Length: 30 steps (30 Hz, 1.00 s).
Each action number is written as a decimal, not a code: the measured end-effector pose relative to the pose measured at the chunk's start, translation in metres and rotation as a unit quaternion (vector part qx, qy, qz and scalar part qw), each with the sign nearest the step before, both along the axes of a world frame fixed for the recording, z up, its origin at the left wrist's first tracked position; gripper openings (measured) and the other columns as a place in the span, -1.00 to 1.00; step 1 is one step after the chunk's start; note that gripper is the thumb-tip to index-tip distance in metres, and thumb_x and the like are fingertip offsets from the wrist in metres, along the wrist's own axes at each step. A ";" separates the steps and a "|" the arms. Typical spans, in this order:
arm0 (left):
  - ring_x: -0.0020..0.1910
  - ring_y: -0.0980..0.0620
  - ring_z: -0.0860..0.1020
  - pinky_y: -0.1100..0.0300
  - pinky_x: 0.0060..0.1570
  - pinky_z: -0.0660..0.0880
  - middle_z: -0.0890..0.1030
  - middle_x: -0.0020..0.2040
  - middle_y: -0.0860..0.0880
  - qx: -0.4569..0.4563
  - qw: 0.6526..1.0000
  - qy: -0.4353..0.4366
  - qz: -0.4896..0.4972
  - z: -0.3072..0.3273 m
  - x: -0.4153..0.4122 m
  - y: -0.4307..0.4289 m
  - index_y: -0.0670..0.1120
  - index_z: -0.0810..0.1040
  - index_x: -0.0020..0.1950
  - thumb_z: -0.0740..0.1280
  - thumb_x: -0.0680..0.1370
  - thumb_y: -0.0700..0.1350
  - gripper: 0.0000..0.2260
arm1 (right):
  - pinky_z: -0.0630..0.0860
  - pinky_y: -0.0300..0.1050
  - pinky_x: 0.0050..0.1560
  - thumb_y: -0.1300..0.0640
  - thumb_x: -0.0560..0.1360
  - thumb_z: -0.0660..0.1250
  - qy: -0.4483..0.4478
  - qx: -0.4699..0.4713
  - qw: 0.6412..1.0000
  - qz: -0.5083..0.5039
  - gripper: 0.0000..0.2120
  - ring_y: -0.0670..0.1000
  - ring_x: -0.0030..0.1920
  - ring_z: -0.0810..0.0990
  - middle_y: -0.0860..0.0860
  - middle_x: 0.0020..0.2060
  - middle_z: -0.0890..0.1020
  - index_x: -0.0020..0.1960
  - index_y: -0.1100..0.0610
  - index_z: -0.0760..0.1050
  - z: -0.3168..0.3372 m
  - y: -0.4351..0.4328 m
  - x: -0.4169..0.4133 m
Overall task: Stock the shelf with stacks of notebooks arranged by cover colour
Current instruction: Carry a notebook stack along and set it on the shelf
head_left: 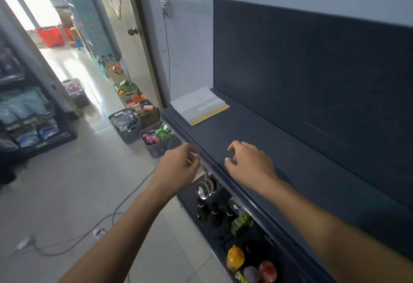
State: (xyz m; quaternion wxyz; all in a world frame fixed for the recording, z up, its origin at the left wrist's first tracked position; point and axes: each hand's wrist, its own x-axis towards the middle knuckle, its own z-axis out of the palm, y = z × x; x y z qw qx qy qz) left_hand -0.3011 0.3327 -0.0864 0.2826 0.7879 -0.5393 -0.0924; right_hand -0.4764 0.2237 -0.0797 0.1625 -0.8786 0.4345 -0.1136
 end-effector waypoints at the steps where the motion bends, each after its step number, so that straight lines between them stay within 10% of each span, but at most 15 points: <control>1: -0.20 0.33 0.52 0.36 -0.23 0.39 0.55 -0.17 0.25 0.000 1.000 0.001 0.003 -0.002 0.012 -0.002 0.04 0.56 0.15 0.28 0.62 -0.03 -0.86 | 0.45 -0.05 -0.13 -0.07 0.60 0.24 0.003 -0.001 1.000 0.003 -0.73 0.06 -0.03 0.59 -0.09 0.08 0.58 0.26 -0.02 0.44 -0.001 -0.004 0.012; 16: -0.13 0.20 0.60 0.05 -0.02 0.61 0.63 -0.06 0.13 -0.008 0.998 0.017 -0.066 -0.012 0.210 -0.088 0.01 0.58 0.16 0.27 0.62 -0.03 -0.83 | 0.51 -0.02 -0.11 -0.08 0.59 0.23 0.012 0.019 0.996 -0.090 -0.76 0.02 -0.09 0.58 -0.12 -0.01 0.55 0.21 -0.03 0.45 -0.014 -0.070 0.184; 30: -0.20 0.25 0.58 0.16 -0.07 0.59 0.61 -0.15 0.21 0.016 0.986 0.009 -0.167 -0.025 0.283 -0.187 0.08 0.57 0.17 0.24 0.62 -0.02 -0.83 | 0.51 -0.02 -0.06 0.00 0.57 0.23 0.005 0.070 0.978 -0.199 -0.70 0.07 0.01 0.58 -0.06 0.09 0.59 0.28 0.01 0.44 -0.034 -0.137 0.247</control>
